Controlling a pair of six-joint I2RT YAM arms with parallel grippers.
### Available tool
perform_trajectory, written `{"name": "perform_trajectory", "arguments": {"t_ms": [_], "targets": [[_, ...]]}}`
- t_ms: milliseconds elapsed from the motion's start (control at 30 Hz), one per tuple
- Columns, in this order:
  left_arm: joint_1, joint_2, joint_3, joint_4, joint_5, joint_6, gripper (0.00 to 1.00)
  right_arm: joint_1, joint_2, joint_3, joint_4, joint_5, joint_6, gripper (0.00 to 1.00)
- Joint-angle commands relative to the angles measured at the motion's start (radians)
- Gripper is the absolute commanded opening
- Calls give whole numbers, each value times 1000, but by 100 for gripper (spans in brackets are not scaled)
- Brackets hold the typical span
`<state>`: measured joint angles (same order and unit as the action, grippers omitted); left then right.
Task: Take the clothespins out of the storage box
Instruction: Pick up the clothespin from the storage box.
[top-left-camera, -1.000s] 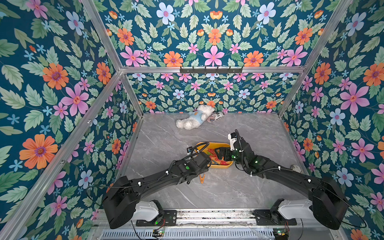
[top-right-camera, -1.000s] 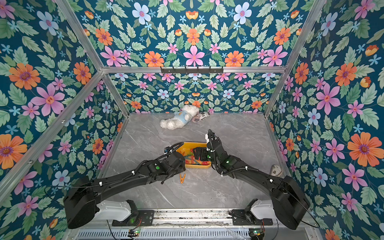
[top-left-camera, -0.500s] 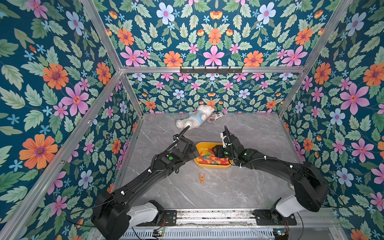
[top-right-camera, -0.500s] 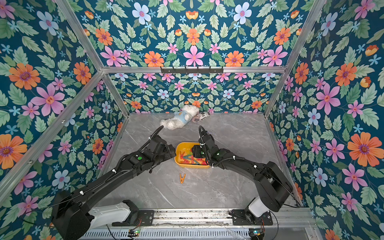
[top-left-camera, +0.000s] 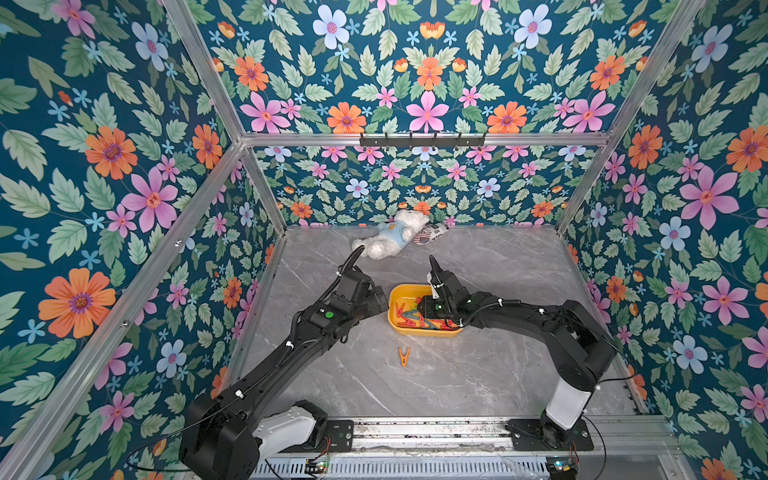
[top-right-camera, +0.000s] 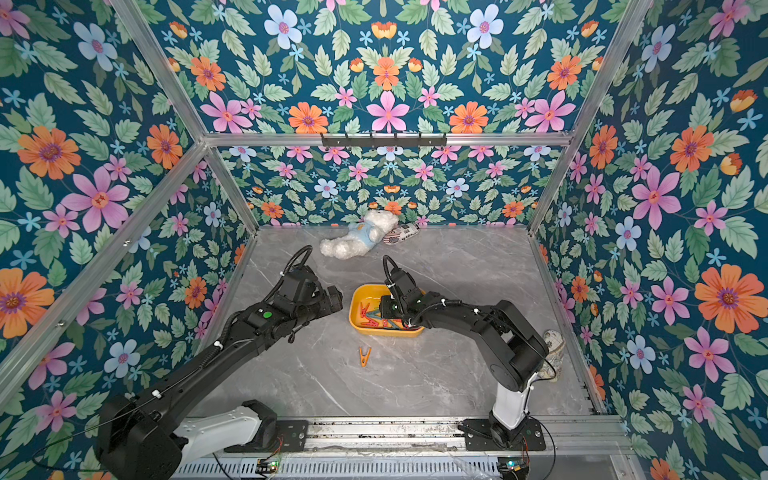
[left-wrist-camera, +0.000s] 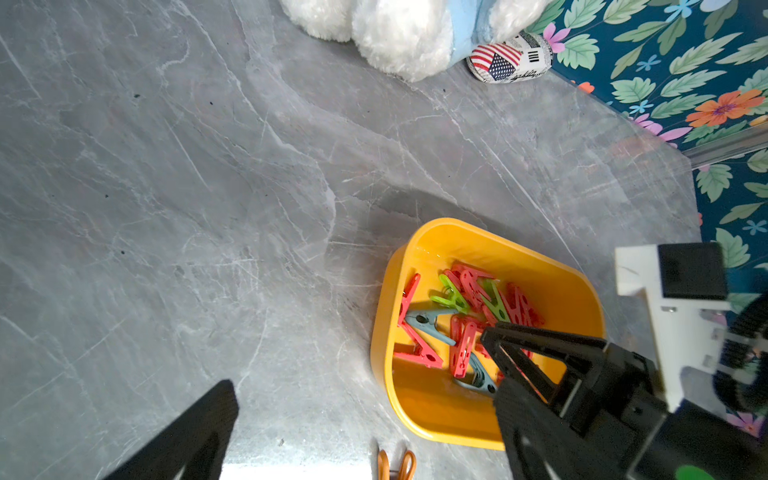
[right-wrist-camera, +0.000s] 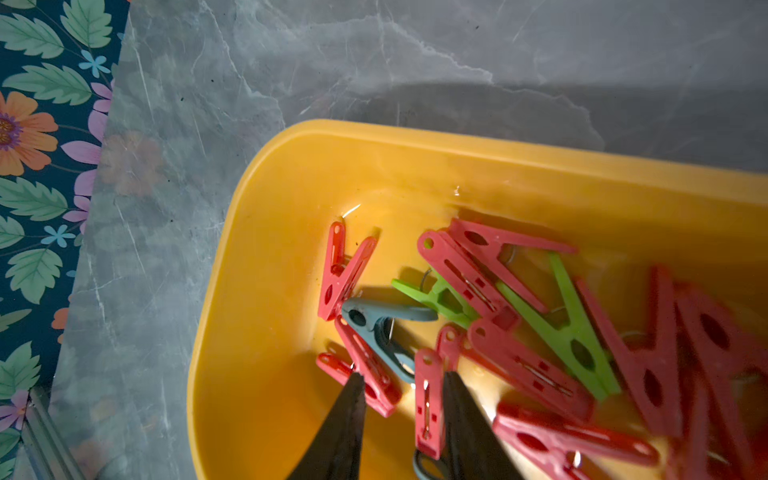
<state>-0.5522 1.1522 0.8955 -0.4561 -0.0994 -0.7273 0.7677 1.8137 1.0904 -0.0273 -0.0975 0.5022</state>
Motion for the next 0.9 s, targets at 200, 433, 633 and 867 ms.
{"name": "perform_trajectory", "arguments": {"t_ms": [200,433,633,867], "targets": [[9,-12,-1,17,-3,3,100,1,51,20,-13,-21,-16,33],[11,-16,0,20,0,2,100,1,78,29,-12,-21,-27,31],[11,-22,0,17,-2,-2,100,2,81,40,-3,-30,-33,20],[12,-29,-10,19,-2,-4,100,2,56,48,0,-33,-28,0]]}}
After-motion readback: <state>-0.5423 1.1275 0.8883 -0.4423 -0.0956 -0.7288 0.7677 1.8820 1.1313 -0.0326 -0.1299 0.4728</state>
